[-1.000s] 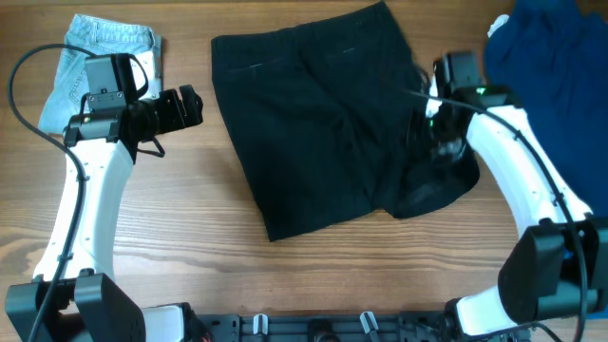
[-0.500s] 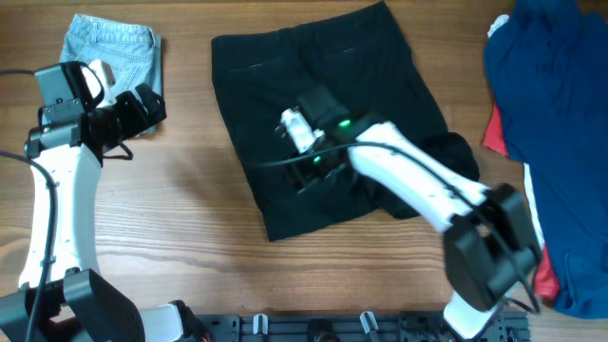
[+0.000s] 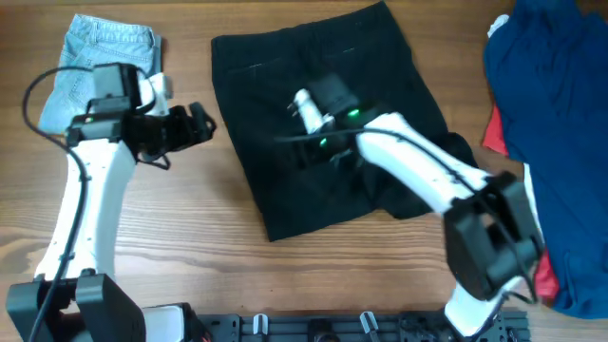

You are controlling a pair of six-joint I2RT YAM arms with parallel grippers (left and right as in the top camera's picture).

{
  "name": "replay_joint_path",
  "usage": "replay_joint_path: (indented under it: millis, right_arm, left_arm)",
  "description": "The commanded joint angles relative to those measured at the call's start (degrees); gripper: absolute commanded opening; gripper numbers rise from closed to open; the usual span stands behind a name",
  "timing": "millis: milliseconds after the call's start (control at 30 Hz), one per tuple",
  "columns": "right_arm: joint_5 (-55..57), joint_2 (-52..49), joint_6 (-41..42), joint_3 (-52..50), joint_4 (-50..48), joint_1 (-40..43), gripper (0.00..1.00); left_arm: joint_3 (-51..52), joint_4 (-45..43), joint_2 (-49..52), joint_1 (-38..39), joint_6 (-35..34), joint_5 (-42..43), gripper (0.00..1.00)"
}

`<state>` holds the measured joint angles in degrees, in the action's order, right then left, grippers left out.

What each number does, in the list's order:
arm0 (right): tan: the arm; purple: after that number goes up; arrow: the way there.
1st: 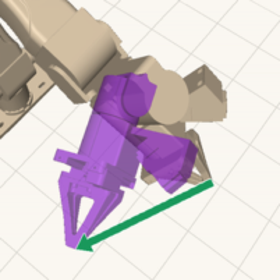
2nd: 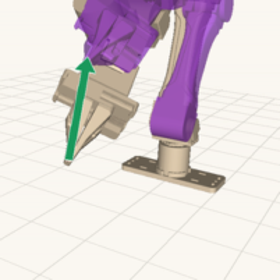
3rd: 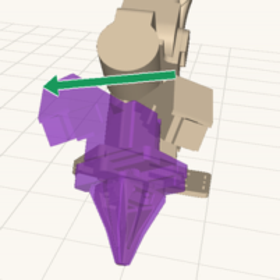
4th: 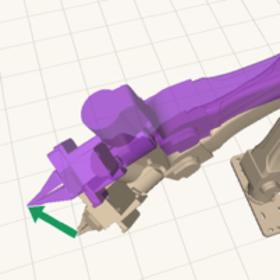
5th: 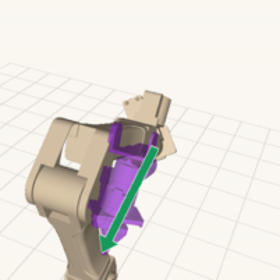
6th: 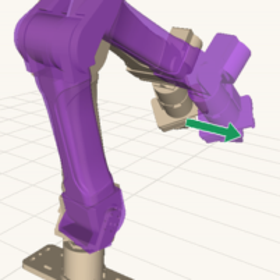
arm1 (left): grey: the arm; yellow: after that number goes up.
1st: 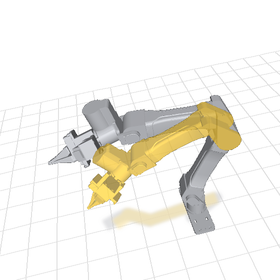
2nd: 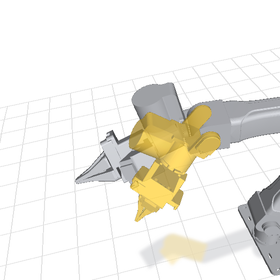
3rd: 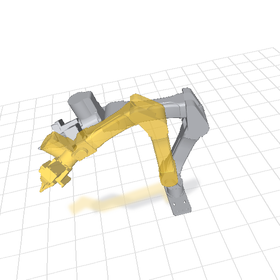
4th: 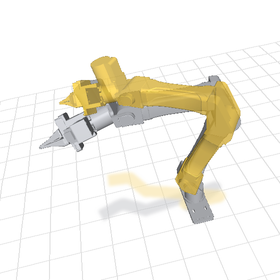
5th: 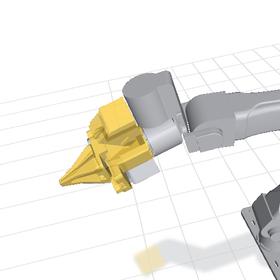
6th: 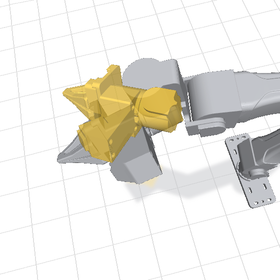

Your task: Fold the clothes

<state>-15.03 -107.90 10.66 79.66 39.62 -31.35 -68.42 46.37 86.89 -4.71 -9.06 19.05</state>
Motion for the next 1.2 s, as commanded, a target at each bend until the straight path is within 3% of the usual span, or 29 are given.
replay_joint_path:
  millis: [0, 133, 200, 767, 1000, 1167]
  right_arm:
    - [-1.55, 6.12, -0.2, 1.51, 0.61, 5.05, 0.81]
    - [-0.83, 7.61, -1.46, 1.51, 4.02, 5.84, 0.8]
    - [0.92, 6.99, -0.98, 1.4, 5.62, 5.84, 0.75]
    - [-0.9, -6.95, 1.75, 1.22, 5.27, 2.27, 0.73]
    - [9.44, -12.59, 2.01, 1.22, 7.39, 4.07, 0.73]
    - [15.47, -13.09, 2.51, 0.48, 7.1, 10.6, 0.73]
  left_arm:
    - [0.37, -7.06, 1.29, 3.93, 1.11, -0.9, 1.0]
    - [0.37, -15.06, 3.52, 4.28, 1.11, -0.9, 1.0]
    - [0.37, -16.87, 4.5, 4.24, 1.11, -0.9, 1.0]
    - [0.37, -13.99, 4.74, 4.17, 1.33, -8.04, 1.0]
    - [0.37, -14.03, 4.74, 4.17, 1.33, -9.6, 1.0]
    - [0.37, -14.86, 4.76, 4.24, 1.33, -9.53, 1.0]
